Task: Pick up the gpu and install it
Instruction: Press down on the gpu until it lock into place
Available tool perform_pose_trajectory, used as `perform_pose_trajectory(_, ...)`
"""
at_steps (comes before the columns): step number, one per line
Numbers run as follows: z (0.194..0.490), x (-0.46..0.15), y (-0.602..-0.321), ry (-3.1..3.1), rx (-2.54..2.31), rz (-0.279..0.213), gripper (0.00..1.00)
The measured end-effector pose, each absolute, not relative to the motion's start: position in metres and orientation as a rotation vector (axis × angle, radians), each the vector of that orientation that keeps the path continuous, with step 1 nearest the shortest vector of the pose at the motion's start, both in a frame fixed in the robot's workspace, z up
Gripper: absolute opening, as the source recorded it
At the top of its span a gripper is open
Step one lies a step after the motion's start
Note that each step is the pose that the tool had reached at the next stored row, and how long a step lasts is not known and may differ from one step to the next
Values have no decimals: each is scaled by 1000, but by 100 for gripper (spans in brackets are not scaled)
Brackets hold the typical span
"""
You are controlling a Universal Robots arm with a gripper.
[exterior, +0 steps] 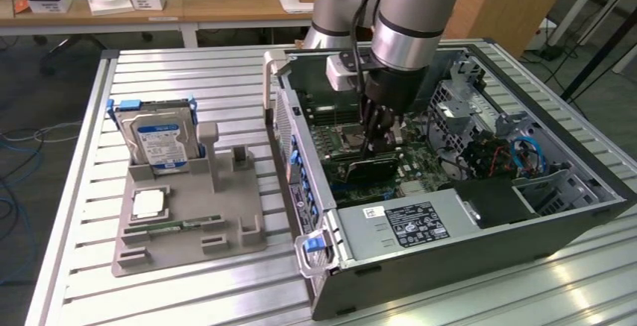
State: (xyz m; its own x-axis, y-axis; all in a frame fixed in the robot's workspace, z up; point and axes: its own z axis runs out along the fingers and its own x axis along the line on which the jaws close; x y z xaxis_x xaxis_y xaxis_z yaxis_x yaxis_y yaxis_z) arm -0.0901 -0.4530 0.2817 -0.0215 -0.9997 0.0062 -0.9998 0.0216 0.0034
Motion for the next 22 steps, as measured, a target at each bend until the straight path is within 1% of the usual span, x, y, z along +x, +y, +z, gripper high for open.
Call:
perform_pose_trajectory(8,288,-100,-453,-2240,2193,3,11)
perform_pose_trajectory(22,288,-124,-453,-2242,2194,1,11)
